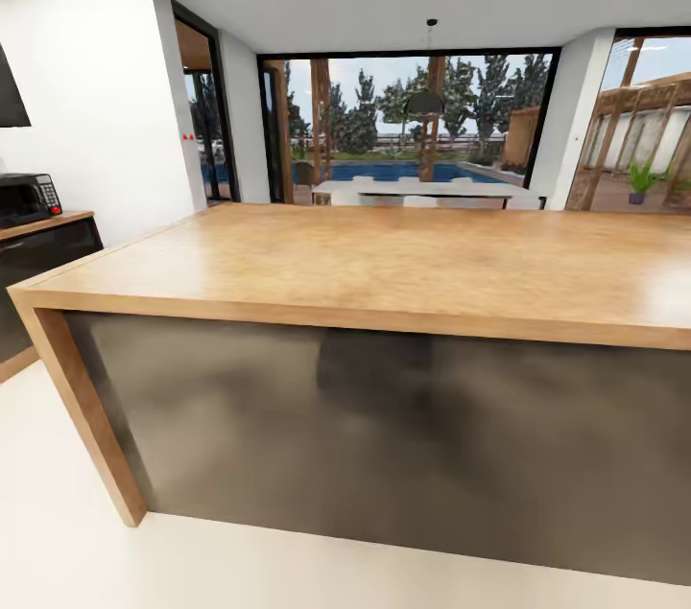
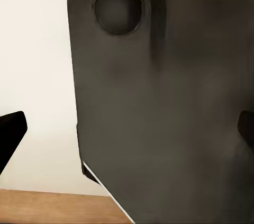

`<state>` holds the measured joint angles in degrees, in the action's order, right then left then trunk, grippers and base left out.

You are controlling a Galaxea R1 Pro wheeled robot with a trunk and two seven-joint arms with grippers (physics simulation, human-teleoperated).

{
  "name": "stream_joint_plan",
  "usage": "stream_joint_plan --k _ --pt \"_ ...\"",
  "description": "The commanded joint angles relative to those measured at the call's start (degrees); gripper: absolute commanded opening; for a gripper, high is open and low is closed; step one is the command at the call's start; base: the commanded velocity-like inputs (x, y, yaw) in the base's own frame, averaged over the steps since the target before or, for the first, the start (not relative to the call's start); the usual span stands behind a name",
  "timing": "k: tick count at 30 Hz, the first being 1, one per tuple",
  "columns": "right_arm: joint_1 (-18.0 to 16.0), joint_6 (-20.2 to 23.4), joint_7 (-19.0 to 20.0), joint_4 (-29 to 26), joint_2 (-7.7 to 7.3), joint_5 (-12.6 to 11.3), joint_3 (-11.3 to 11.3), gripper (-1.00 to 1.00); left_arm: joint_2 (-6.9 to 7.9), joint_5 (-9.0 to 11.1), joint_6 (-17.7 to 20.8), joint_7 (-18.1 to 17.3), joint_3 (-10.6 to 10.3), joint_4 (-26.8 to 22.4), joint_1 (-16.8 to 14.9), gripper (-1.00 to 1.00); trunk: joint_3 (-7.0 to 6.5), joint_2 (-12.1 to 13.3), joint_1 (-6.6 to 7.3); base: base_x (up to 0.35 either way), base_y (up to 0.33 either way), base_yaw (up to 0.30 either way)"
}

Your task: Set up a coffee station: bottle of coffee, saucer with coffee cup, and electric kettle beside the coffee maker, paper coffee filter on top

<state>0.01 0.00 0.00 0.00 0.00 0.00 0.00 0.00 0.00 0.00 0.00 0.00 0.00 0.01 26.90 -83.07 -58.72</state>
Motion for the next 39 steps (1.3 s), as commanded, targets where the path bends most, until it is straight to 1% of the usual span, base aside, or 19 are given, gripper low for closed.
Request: stream_joint_plan --k 1,2,8,10,20,24,27,34,35,36,39 --pt "0.0 0.0 0.0 0.0 0.00 0.0 0.0 1.00 0.00 0.0 0.0 0.0 0.0 0.0 0.0 1.00 0.03 0.0 0.00 0.000 0.000 0.000" --pt "0.2 0.3 -0.3 -0.3 0.33 0.0 0.3 1.00 -0.15 0.1 -0.1 0.2 -0.1 -0.3 0.1 1.00 0.03 0.0 0.00 0.000 0.000 0.000" --pt "-0.3 0.2 -0.3 -1.7 2.16 0.0 0.2 1.00 -0.50 0.1 -0.2 -0.2 0.2 -0.8 0.1 1.00 0.03 0.0 0.00 0.000 0.000 0.000" --pt "-0.5 0.2 -0.3 -1.8 2.36 0.0 0.1 1.00 -0.52 0.1 -0.2 -0.2 0.1 -1.0 0.2 1.00 0.03 0.0 0.00 0.000 0.000 0.000" --pt "-0.5 0.2 -0.2 -3.8 2.50 -0.2 -0.3 1.00 -0.56 0.1 -0.3 -0.3 0.1 -1.2 0.1 1.00 0.03 0.0 0.00 0.000 0.000 0.000" --pt "-0.5 0.1 -0.2 -4.1 2.41 -0.2 -0.3 1.00 -0.56 0.1 -1.1 -0.3 0.1 -1.2 0.1 1.00 0.06 0.0 0.00 0.000 0.000 0.020" --pt "-0.5 -0.1 -0.2 -4.2 2.22 -0.1 -0.2 1.00 -0.54 0.2 -2.1 -0.3 0.1 -1.1 0.1 1.00 0.18 0.0 0.00 0.000 0.000 0.130" --pt "-0.5 -2.4 -0.2 -4.2 1.95 0.0 0.1 1.00 -0.69 -0.1 -4.4 -0.4 0.2 -1.1 0.2 1.00 0.54 0.0 0.00 0.000 0.000 0.187" --pt "-0.5 -3.2 -0.2 -4.1 1.94 0.0 0.1 1.00 -0.69 -0.1 -5.6 -0.5 0.2 -1.1 0.2 1.00 0.60 0.0 0.00 0.000 0.000 0.190" --pt "-0.5 -3.3 -0.2 -4.1 1.94 0.0 0.1 1.00 -0.70 -0.1 -5.6 -0.6 0.2 -1.1 0.2 1.00 0.66 0.0 0.00 0.000 0.000 0.188" --pt "-0.5 -3.4 -0.2 -4.1 1.93 0.1 0.1 1.00 -0.70 0.3 -5.5 -0.5 0.5 -1.1 0.2 1.00 0.30 1.2 0.66 0.000 0.000 0.186"
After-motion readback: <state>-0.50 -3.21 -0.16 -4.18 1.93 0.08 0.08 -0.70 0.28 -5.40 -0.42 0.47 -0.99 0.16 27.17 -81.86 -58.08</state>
